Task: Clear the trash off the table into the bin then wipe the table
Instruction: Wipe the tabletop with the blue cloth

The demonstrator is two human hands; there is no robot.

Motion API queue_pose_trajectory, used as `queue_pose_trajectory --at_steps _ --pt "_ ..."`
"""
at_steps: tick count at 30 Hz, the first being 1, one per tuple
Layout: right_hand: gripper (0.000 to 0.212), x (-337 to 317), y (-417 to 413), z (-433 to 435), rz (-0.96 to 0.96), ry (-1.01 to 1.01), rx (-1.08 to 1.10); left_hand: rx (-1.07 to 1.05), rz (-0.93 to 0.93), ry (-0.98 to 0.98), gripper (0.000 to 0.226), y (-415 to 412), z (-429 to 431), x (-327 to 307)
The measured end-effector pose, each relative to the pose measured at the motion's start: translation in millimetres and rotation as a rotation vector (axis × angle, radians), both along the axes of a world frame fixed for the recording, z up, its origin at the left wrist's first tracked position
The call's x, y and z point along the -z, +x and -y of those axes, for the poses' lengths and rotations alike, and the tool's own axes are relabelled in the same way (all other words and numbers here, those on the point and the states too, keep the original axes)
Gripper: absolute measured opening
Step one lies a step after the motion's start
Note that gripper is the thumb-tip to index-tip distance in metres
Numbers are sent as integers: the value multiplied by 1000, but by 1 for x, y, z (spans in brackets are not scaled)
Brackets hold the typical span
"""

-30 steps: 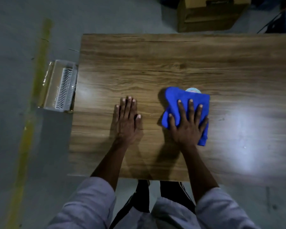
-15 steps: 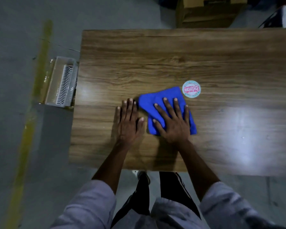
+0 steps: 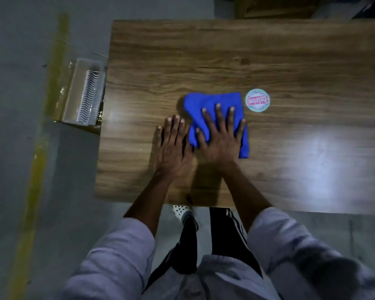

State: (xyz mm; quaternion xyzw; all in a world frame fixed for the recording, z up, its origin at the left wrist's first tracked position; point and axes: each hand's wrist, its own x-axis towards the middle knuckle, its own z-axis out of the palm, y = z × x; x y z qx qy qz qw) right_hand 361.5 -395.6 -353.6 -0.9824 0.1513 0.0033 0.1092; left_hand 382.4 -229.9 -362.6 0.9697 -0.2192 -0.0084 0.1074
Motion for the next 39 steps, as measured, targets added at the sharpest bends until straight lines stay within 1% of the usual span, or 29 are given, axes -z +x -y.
queue_pose_trajectory --at_steps 2,3,4,6,8,11,13,15,17,19,22,27,29,32,36,39 --pt "67 -5 -38 -1 -14 -21 -163 19 7 12 62 -8 -6 -1" --pt "67 -7 -57 7 -24 -27 -185 20 8 5 62 -13 -8 -2" --pt "67 -8 -76 19 -31 -27 -159 19 5 -12 62 -18 -11 -1" --pt "67 -11 -100 46 -43 -13 -1 17 14 -77 61 -27 -14 1" --pt "67 -10 -102 65 -62 -3 189 -1 28 -104 56 -26 -11 1" --pt "67 -7 -74 66 -49 53 459 -36 27 -96 55 -23 -5 1" --pt "66 -4 -45 54 -39 83 537 -37 17 -102 59 -26 -7 3" --pt "67 -1 -20 36 -43 70 486 -23 10 -31 64 -29 -10 3" --pt "66 1 -8 17 -36 38 354 -8 3 37 65 -30 -12 3" --pt "66 2 -8 8 -28 14 226 -2 -20 52 66 -28 -12 3" --pt "67 1 -23 10 -19 5 134 3 -48 30 68 -28 -13 2" --pt "67 -2 -41 9 -12 3 126 -14 -43 -11 69 -33 -11 -5" --pt "67 -3 -42 7 -4 0 139 -56 -43 -9 62 -26 -5 -14" --pt "67 -2 -42 6 -24 2 149 -88 -13 43 48 -19 3 -21" --pt "67 -1 -42 7 -22 5 149 -102 57 5 44 -23 2 -9" --pt "67 0 -43 6 -15 -5 153 -120 80 -30 45 -25 2 -6"
